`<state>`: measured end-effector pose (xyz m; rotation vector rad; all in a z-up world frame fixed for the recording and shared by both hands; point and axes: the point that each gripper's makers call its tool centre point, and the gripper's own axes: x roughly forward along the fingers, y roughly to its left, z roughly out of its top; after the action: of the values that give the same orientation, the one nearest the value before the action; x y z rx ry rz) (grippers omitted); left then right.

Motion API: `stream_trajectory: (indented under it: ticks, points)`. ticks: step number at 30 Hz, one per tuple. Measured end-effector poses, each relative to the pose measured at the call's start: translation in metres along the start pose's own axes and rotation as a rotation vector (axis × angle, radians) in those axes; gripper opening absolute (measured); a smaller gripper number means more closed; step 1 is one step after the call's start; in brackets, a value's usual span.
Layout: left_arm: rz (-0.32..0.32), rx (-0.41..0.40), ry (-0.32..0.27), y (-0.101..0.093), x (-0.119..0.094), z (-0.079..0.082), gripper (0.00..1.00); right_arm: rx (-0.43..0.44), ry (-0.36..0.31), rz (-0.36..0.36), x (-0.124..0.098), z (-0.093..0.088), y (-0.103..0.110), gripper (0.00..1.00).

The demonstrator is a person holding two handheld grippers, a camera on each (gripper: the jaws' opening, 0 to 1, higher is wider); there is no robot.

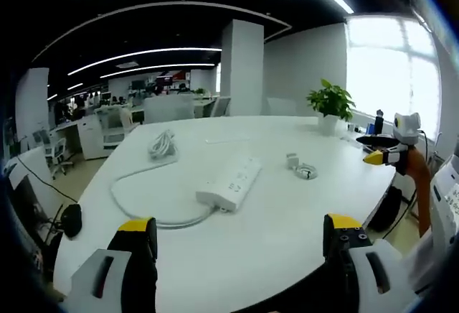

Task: Straighten the power strip on the desk, plug the charger into it

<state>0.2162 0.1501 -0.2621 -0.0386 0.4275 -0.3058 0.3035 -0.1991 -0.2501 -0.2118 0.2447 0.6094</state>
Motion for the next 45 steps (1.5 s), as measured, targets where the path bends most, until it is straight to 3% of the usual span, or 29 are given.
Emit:
stream_trajectory:
  ticks: [23, 45]
  points:
    - [-0.046, 0.040, 0.047, 0.004, 0.047, 0.008, 0.96, 0.006, 0.024, 0.041, 0.038, -0.001, -0.004, 0.84]
    - [-0.070, 0.025, 0.076, -0.001, 0.043, 0.002, 0.95, 0.007, 0.033, 0.091, 0.067, -0.001, 0.004, 0.83]
